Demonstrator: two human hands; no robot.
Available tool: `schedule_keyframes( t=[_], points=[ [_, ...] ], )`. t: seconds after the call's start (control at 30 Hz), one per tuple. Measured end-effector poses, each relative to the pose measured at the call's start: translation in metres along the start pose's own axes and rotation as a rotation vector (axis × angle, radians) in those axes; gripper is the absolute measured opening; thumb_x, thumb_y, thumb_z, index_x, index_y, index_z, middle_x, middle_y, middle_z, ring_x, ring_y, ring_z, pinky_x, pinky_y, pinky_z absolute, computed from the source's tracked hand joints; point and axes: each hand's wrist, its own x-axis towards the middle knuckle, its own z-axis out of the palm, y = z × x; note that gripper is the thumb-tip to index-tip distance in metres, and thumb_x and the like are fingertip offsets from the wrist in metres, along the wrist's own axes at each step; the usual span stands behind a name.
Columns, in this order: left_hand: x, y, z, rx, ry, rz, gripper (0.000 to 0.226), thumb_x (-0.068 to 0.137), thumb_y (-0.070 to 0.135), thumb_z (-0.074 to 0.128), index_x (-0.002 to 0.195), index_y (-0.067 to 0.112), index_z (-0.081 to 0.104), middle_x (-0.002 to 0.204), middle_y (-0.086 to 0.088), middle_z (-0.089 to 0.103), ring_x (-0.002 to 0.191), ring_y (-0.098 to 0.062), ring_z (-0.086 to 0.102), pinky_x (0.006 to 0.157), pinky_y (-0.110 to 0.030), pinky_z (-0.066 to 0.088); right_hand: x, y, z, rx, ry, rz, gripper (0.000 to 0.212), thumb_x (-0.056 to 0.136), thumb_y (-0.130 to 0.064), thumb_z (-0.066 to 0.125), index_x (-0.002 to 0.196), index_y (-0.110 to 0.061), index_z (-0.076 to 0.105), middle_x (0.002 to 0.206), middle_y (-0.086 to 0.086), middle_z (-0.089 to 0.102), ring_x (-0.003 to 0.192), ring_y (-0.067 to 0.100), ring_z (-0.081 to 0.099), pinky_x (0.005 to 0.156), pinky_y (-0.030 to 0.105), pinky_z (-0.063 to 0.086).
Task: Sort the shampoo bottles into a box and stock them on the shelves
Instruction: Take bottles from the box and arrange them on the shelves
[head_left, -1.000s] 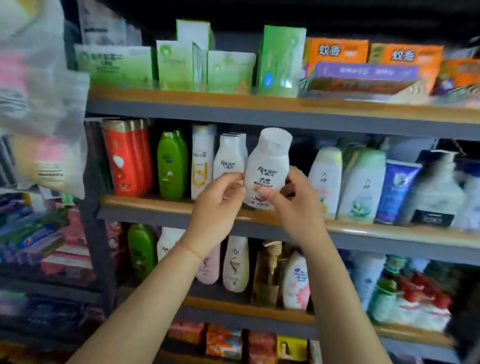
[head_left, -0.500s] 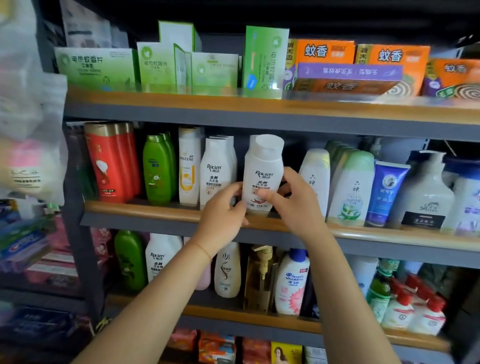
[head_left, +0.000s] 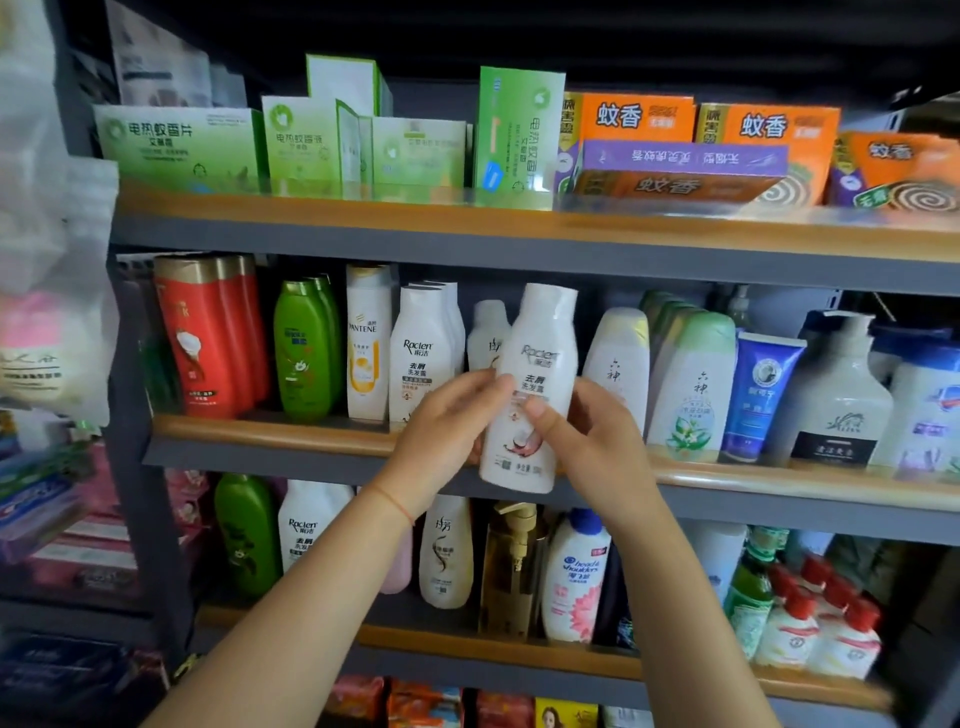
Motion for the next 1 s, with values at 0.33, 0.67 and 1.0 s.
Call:
schedule_keyframes(
  t=[0.33, 0.67, 1.0],
  points=[
    [-0.010, -0.019, -0.013, -0.044, 0.123, 0.093, 0.011, 0.093, 0.021, 0.067, 0.099, 0.015, 0.073, 0.092, -0.003, 0.077, 0.086, -0.016, 0.073, 0.067, -0.026, 0.055, 0.004, -0.003, 0.012, -0.173, -0.173, 0.029, 0.023, 0.088, -0.034, 0.073, 0.107, -0.025, 0.063, 0.091, -0.010, 0.069, 0.077, -0.003, 0.066, 0.063, 0.013, 0.050],
    [0.000, -0.016, -0.023, 0.421, 0.204, 0.268, 0.029, 0.100, 0.013, 0.052, 0.118, 0.028, 0.069, 0.114, 0.009, 0.070, 0.084, -0.009, 0.061, 0.082, -0.028, 0.050, 0.018, -0.013, 0.005, -0.132, 0.118, -0.123, 0.033, 0.084, -0.019, 0.077, 0.109, -0.027, 0.056, 0.093, -0.017, 0.067, 0.077, -0.005, 0.059, 0.065, 0.010, 0.045],
    [-0.004, -0.035, -0.015, 0.785, 0.122, 0.213, 0.023, 0.098, 0.017, 0.052, 0.115, 0.023, 0.066, 0.108, 0.009, 0.064, 0.099, -0.007, 0.055, 0.082, -0.020, 0.040, 0.042, -0.007, 0.009, -0.357, -0.020, -0.065, 0.032, 0.085, -0.026, 0.076, 0.109, -0.020, 0.055, 0.096, -0.012, 0.067, 0.079, -0.001, 0.063, 0.066, 0.018, 0.051]
  ],
)
